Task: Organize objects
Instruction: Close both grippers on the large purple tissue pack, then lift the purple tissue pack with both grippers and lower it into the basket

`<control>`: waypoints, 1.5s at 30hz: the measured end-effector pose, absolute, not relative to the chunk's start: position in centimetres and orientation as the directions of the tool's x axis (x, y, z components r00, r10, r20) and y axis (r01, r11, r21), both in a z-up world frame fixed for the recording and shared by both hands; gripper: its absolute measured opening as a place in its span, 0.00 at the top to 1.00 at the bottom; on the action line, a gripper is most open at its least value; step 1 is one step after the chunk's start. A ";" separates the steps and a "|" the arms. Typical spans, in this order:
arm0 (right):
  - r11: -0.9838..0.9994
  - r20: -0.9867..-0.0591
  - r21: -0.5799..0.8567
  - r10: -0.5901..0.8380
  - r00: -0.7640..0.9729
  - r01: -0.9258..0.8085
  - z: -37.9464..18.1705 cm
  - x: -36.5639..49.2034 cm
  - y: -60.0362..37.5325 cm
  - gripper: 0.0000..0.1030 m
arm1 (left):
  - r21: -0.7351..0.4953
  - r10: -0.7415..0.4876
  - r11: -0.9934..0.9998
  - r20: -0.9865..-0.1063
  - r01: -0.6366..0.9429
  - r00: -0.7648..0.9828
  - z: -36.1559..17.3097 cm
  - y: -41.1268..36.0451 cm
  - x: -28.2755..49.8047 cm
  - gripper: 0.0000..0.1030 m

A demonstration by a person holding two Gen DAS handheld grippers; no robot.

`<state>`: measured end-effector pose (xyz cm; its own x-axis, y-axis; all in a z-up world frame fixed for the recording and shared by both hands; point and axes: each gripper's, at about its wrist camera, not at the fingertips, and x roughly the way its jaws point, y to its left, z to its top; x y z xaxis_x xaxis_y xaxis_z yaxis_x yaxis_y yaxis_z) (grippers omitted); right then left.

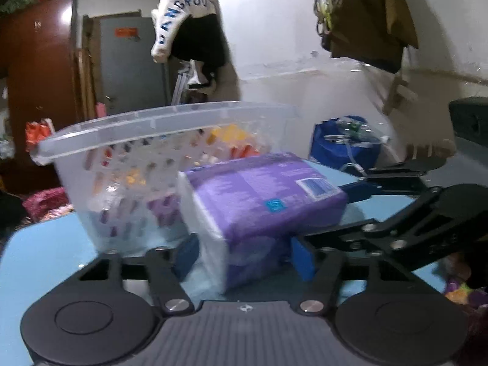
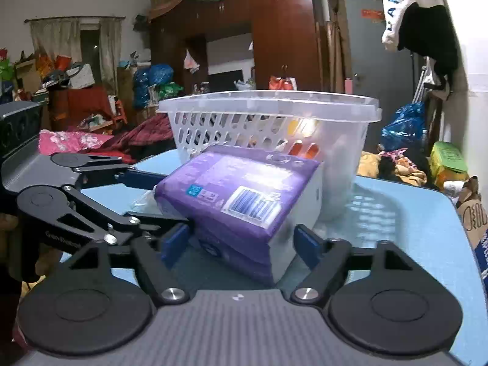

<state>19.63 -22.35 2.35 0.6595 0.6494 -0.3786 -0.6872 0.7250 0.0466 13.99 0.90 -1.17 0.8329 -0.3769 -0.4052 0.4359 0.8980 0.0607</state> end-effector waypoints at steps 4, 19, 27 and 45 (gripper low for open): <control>0.741 -0.351 0.064 0.644 0.680 -0.669 2.0 19.3 -23.0 0.40 | 0.061 -0.367 0.905 -0.386 0.421 0.846 -1.2 0.5 13.5 0.40; 0.741 -0.165 -0.042 0.657 0.736 -0.670 3.3 13.4 -22.7 0.47 | 0.100 -0.408 0.899 -0.166 0.426 0.898 0.2 1.6 6.6 0.43; 0.721 -0.110 -0.098 0.677 0.727 -0.686 5.8 12.7 -22.3 0.47 | 0.115 -0.428 0.892 -0.087 0.436 0.899 2.5 2.1 4.6 0.46; 0.726 -0.220 -0.103 0.650 0.728 -0.680 14.3 27.9 -15.4 0.50 | 0.155 -0.274 0.937 -0.233 0.314 0.933 11.5 3.0 20.3 0.47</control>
